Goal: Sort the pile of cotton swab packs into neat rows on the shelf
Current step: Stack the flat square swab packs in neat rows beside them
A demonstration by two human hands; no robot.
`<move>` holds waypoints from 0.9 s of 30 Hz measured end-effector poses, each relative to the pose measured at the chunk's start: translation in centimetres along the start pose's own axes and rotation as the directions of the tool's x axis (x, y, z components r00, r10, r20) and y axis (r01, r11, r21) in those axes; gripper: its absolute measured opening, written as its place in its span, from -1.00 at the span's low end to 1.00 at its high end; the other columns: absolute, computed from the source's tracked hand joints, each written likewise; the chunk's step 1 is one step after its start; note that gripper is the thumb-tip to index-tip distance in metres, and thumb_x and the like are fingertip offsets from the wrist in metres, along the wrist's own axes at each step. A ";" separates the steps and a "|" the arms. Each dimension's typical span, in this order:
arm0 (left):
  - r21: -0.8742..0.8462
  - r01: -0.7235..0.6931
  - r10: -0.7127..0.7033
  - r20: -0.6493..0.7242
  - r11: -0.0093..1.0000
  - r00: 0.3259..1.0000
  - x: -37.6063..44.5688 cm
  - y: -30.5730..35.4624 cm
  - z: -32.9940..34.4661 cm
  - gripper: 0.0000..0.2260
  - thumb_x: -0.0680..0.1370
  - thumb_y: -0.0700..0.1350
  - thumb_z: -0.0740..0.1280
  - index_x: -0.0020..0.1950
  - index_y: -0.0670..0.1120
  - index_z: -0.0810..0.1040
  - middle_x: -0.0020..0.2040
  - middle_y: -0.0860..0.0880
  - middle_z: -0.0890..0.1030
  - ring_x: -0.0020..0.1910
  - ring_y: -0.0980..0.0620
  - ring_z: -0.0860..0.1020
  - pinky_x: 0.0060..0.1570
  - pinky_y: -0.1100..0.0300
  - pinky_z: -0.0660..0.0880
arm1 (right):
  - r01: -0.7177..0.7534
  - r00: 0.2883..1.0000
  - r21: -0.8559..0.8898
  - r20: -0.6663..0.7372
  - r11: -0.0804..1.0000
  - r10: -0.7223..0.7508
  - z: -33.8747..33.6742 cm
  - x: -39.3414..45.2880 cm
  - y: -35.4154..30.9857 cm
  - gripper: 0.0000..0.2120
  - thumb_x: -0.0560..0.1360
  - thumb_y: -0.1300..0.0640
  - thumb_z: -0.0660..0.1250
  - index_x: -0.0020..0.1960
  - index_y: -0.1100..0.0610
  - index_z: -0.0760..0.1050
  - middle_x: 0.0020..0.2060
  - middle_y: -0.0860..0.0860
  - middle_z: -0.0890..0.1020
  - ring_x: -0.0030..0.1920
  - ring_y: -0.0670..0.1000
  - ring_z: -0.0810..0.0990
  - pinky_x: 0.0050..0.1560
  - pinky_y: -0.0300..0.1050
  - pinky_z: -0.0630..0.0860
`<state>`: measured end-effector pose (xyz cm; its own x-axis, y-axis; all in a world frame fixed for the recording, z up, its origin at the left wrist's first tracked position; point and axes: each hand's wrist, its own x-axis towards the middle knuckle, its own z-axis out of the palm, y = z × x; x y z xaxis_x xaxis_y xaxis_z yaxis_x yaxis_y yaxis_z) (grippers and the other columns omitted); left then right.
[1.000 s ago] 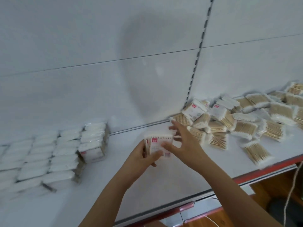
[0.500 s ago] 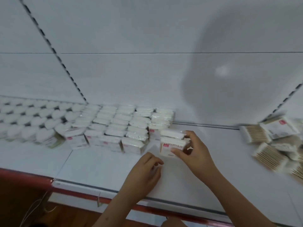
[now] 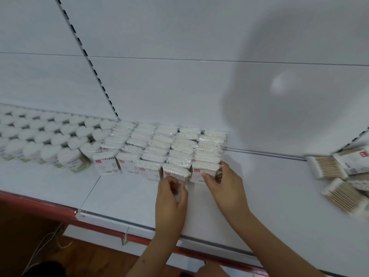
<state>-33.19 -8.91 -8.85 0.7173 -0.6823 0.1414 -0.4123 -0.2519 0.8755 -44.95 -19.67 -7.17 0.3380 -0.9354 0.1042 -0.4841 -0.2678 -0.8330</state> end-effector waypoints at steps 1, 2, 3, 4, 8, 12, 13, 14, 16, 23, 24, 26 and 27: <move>0.009 -0.006 0.006 0.007 1.000 1.000 0.0 -0.2 0.1 -0.88 0.59 -0.10 0.36 0.05 0.03 0.44 -0.10 0.09 0.50 -0.09 0.14 0.50 -0.11 0.33 0.42 | 0.000 1.000 -0.029 0.008 1.000 0.001 0.2 0.0 -0.1 -0.74 0.51 -0.09 0.40 0.11 0.00 0.48 -0.17 -0.09 0.62 -0.18 -0.10 0.59 -0.09 -0.08 0.57; 0.018 -0.020 0.020 0.008 1.000 1.000 0.0 -0.3 0.2 -0.86 0.58 -0.11 0.38 0.06 0.02 0.44 -0.09 0.10 0.50 -0.07 0.15 0.50 -0.09 0.34 0.42 | -0.005 1.000 -0.059 0.011 0.998 0.006 0.3 0.0 -0.2 -0.73 0.52 -0.11 0.39 0.09 0.02 0.49 -0.19 -0.08 0.62 -0.19 -0.10 0.59 -0.10 -0.04 0.57; 0.024 -0.037 0.037 0.004 0.999 0.999 0.0 -0.4 0.3 -0.84 0.57 -0.12 0.39 0.07 0.02 0.44 -0.08 0.10 0.50 -0.06 0.15 0.50 -0.08 0.34 0.43 | -0.009 1.000 -0.078 0.006 0.997 0.009 0.3 0.0 -0.2 -0.72 0.52 -0.12 0.39 0.08 0.04 0.49 -0.20 -0.07 0.61 -0.21 -0.09 0.59 -0.12 -0.02 0.57; 0.027 -0.050 0.050 0.002 0.998 0.999 0.0 -0.4 0.3 -0.83 0.57 -0.13 0.39 0.08 0.01 0.44 -0.08 0.10 0.51 -0.06 0.15 0.51 -0.07 0.33 0.43 | -0.005 1.000 -0.082 -0.011 0.997 0.004 0.3 -0.1 -0.1 -0.71 0.51 -0.13 0.39 0.08 0.06 0.51 -0.21 -0.08 0.61 -0.21 -0.09 0.58 -0.12 -0.02 0.57; 0.024 -0.070 0.070 0.003 0.997 0.998 0.0 -0.6 0.2 -0.83 0.56 -0.13 0.40 0.07 0.00 0.44 -0.08 0.08 0.51 -0.05 0.15 0.51 -0.05 0.25 0.48 | 0.059 0.986 -0.033 -0.153 0.998 -0.063 0.2 -1.2 0.4 -0.67 0.51 -0.08 0.42 0.21 0.02 0.51 -0.12 -0.11 0.61 -0.15 -0.12 0.59 -0.10 -0.15 0.57; 0.028 -0.076 0.076 0.025 0.997 0.997 0.1 -0.5 0.2 -0.80 0.56 -0.15 0.41 0.06 0.01 0.42 -0.08 0.10 0.49 -0.05 0.16 0.50 -0.07 0.27 0.48 | 0.055 0.991 -0.162 -0.109 0.985 -0.073 0.8 -1.2 0.3 -0.58 0.52 -0.06 0.40 0.34 0.00 0.45 -0.11 -0.10 0.59 -0.14 -0.09 0.57 -0.16 -0.16 0.54; 0.034 -0.087 0.086 0.033 0.996 0.996 0.1 -0.6 0.2 -0.79 0.55 -0.16 0.41 0.06 0.01 0.41 -0.07 0.10 0.49 -0.05 0.16 0.50 -0.07 0.29 0.47 | 0.039 0.993 -0.215 -0.099 0.976 -0.062 0.9 -1.1 0.1 -0.57 0.51 -0.08 0.39 0.34 -0.01 0.45 -0.14 -0.10 0.59 -0.16 -0.08 0.56 -0.20 -0.15 0.52; 0.040 -0.095 0.094 0.035 0.995 0.995 0.1 -0.6 0.2 -0.78 0.54 -0.17 0.41 0.07 0.01 0.41 -0.07 0.10 0.49 -0.05 0.16 0.50 -0.08 0.30 0.46 | 0.026 0.994 -0.245 -0.094 0.969 -0.050 0.9 -0.9 0.0 -0.58 0.51 -0.10 0.39 0.32 -0.01 0.45 -0.16 -0.10 0.59 -0.17 -0.07 0.56 -0.22 -0.14 0.50; 0.052 -0.105 0.102 0.050 0.993 0.994 0.1 -0.7 0.1 -0.77 0.53 -0.20 0.40 0.07 0.01 0.40 -0.06 0.09 0.48 -0.05 0.15 0.49 -0.07 0.31 0.44 | 0.007 0.997 -0.244 -0.077 0.970 -0.026 0.8 -0.8 -0.2 -0.59 0.51 -0.12 0.38 0.30 -0.01 0.47 -0.14 -0.09 0.60 -0.15 -0.07 0.56 -0.20 -0.12 0.51; 0.240 -0.518 0.434 0.328 0.821 0.839 -0.4 -1.4 0.6 -0.84 0.48 -0.23 0.42 -0.01 -0.03 0.55 -0.04 0.06 0.54 -0.07 0.09 0.47 -0.04 0.20 0.45 | -0.055 0.998 -0.249 0.024 0.967 0.063 -2.3 -1.3 0.7 -0.19 0.48 -0.24 0.38 0.58 0.05 0.15 0.43 0.00 0.39 0.32 0.02 0.47 0.29 0.02 0.47; 0.229 -0.594 0.485 0.392 0.771 0.781 -0.5 -1.3 1.1 -0.83 0.47 -0.22 0.42 0.02 -0.03 0.56 -0.02 0.05 0.55 -0.05 0.08 0.48 -0.02 0.21 0.44 | -0.049 0.999 -0.267 -0.004 0.962 0.050 -3.5 -1.6 1.0 -0.20 0.50 -0.21 0.37 0.59 0.05 0.12 0.47 0.00 0.34 0.36 0.01 0.43 0.34 0.01 0.44; 0.168 -0.686 0.540 0.497 0.707 0.679 -1.2 -0.4 2.7 -0.78 0.46 -0.21 0.42 0.09 -0.05 0.58 0.06 0.02 0.56 0.03 0.05 0.49 0.07 0.22 0.42 | -0.059 0.996 -0.311 -0.082 0.949 0.035 -6.6 -2.5 1.7 -0.26 0.53 -0.18 0.35 0.58 0.04 0.15 0.47 -0.01 0.34 0.40 0.01 0.39 0.38 0.00 0.40; 0.128 -0.712 0.558 0.533 0.690 0.637 -1.7 0.3 3.8 -0.76 0.46 -0.21 0.42 0.12 -0.06 0.59 0.09 0.00 0.57 0.07 0.04 0.51 0.11 0.21 0.41 | -0.079 0.991 -0.332 -0.126 0.940 0.039 -8.2 -2.9 2.2 -0.29 0.54 -0.17 0.33 0.57 0.04 0.17 0.47 -0.01 0.35 0.41 0.01 0.37 0.40 -0.04 0.36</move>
<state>-36.63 -10.46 -10.59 -0.0726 -0.9403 0.3324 -0.8672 0.2241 0.4448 -53.65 -19.45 -4.84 0.2143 -0.9668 0.1391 -0.7500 -0.2541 -0.6106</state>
